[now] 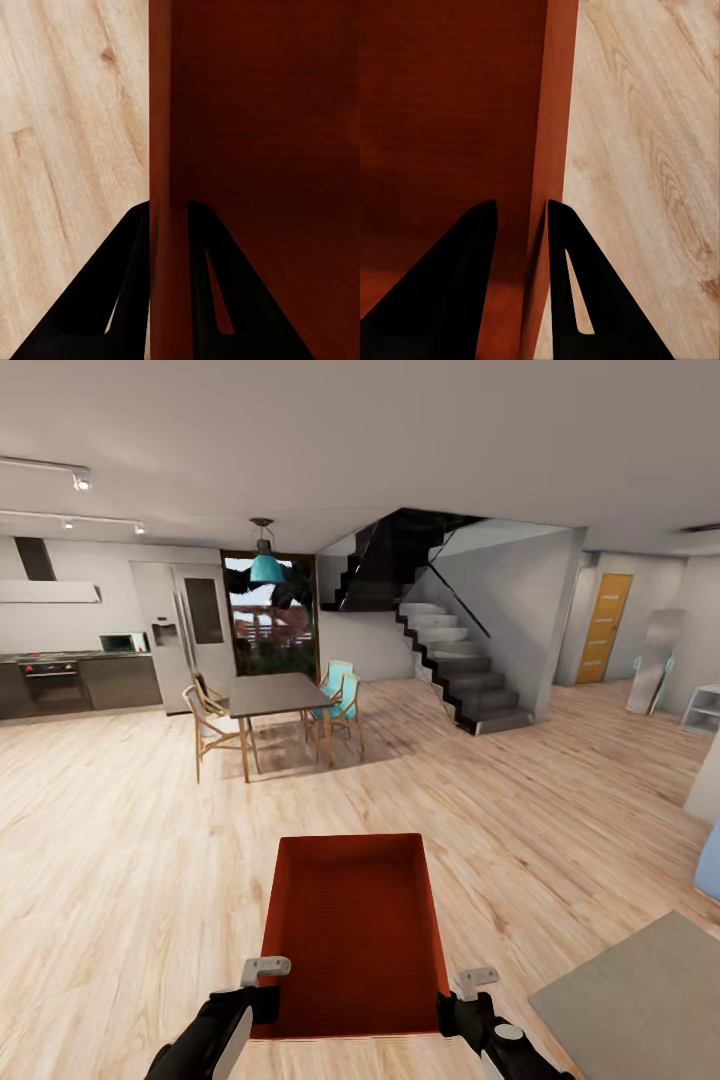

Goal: Move the two storage containers from the living room to the garage. In the garage, place one container on the floor and stack the other container on top of it (either order is fine).

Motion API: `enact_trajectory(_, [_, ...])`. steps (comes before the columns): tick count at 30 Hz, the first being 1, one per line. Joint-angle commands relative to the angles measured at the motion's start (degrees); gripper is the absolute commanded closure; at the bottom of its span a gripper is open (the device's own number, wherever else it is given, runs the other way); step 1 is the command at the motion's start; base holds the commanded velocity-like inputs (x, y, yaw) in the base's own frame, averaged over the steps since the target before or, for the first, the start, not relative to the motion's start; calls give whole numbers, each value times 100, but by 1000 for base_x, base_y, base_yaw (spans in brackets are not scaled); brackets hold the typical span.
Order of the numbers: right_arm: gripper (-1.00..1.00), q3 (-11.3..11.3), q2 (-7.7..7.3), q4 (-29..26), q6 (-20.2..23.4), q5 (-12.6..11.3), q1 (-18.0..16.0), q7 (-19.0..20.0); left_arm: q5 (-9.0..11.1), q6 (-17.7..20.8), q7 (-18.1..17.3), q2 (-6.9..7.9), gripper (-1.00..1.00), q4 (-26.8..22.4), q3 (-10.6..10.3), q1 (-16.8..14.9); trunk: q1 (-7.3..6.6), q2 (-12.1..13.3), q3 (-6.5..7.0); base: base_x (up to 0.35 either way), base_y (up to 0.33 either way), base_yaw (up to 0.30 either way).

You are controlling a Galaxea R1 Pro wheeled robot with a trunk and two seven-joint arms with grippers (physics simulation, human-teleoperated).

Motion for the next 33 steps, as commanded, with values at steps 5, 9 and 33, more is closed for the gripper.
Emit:
enact_trajectory(5, [100, 83, 1, 5, -4, -73, 4, 15, -182, 40, 31, -10, 100, -25, 113, -6, 5, -3, -2, 325, 0, 0])
enact_trajectory(9, [100, 81, 1, 5, -4, -74, 4, 15, -182, 39, 31, -10, 100, -25, 113, -6, 5, -3, -2, 325, 0, 0])
enact_trajectory(33, [100, 77, 1, 5, -4, -73, 4, 15, -190, 39, 31, -10, 100, -25, 113, -6, 5, -3, -2, 325, 0, 0])
